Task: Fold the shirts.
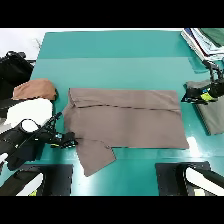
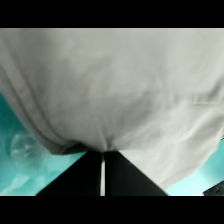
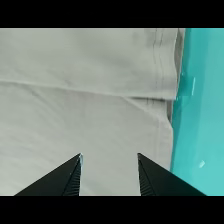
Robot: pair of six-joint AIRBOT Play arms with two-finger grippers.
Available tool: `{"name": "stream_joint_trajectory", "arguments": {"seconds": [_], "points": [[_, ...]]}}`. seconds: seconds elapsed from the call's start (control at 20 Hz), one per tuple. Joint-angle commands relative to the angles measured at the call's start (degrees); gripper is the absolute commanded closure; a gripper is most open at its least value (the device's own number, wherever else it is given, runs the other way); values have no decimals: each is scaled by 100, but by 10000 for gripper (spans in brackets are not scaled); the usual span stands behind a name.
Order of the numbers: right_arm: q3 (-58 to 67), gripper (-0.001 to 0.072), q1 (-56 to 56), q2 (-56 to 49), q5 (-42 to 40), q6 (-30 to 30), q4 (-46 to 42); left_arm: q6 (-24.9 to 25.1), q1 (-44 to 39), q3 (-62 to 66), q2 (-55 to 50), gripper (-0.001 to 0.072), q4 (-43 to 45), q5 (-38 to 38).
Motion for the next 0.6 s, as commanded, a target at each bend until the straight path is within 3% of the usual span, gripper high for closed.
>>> {"name": "stream_joint_trajectory", "arguments": {"seconds": [0.0,0.1,0.15,0.2,0.4,0.55], "points": [[-87,306,-455,9,459,-50,-57,142,0,278,98,688,39,-146],[-538,301,-1110,20,815,-133,-55,118,0,566,315,688,319,-293],[-879,251,-1464,20,914,-149,-55,90,0,675,402,688,420,-350],[-1307,118,-1871,20,940,-149,-46,92,0,772,411,688,439,-378],[-2782,117,-2979,20,758,-162,-39,96,0,879,411,688,437,-396],[-3366,139,-3060,20,472,-177,-17,94,0,879,411,687,437,-398]]}}
